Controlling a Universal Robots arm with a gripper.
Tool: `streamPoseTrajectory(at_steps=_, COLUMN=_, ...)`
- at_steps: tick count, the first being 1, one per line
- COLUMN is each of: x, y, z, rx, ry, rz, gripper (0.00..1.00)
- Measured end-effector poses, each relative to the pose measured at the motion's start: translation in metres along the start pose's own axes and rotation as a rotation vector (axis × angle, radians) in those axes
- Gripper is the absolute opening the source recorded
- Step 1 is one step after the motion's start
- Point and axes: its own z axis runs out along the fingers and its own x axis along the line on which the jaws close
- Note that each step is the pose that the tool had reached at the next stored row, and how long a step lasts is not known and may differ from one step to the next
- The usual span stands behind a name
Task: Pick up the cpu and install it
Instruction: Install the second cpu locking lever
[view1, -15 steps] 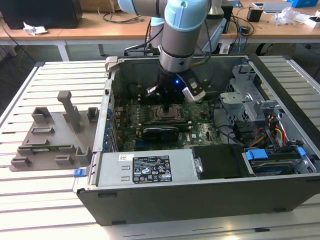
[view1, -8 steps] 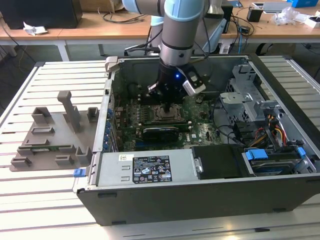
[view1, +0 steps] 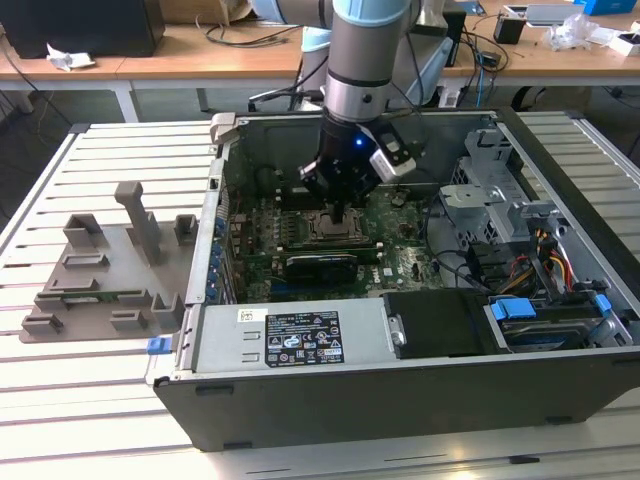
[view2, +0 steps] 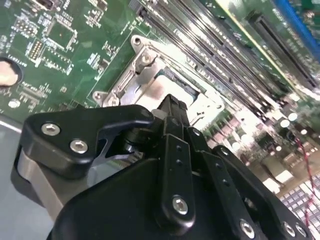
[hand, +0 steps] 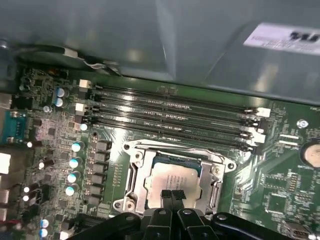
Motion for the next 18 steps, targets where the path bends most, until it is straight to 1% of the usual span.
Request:
streamPoseTrajectory(at_steps=1, x=0.0007, y=0.0000, z=-0.0074, rx=0.0002, ry=0.0000, rz=0.000, gripper=0.11)
streamPoseTrajectory(at_steps=2, x=0.0012, y=-0.0001, z=-0.0128, rx=0.0004, ry=0.0001, rz=0.000, gripper=0.11)
streamPoseTrajectory(at_steps=4, x=0.0024, y=-0.0002, z=-0.0264, rx=0.0004, ry=0.0000, rz=0.000, gripper=0.11)
streamPoseTrajectory(at_steps=5, x=0.0028, y=-0.0003, z=-0.0308, rx=0.0005, ry=0.0001, rz=0.000, gripper=0.11)
streamPoseTrajectory(at_steps=6, x=0.0045, y=-0.0008, z=-0.0489, rx=0.0005, ry=0.0002, rz=0.000, gripper=0.11)
streamPoseTrajectory(at_steps=7, x=0.0049, y=-0.0009, z=-0.0530, rx=-0.0005, ry=-0.0001, rz=0.000, gripper=0.11)
streamPoseTrajectory(at_steps=18, x=0.0049, y=-0.0009, z=-0.0531, rx=-0.0006, ry=-0.0001, rz=0.000, gripper=0.11)
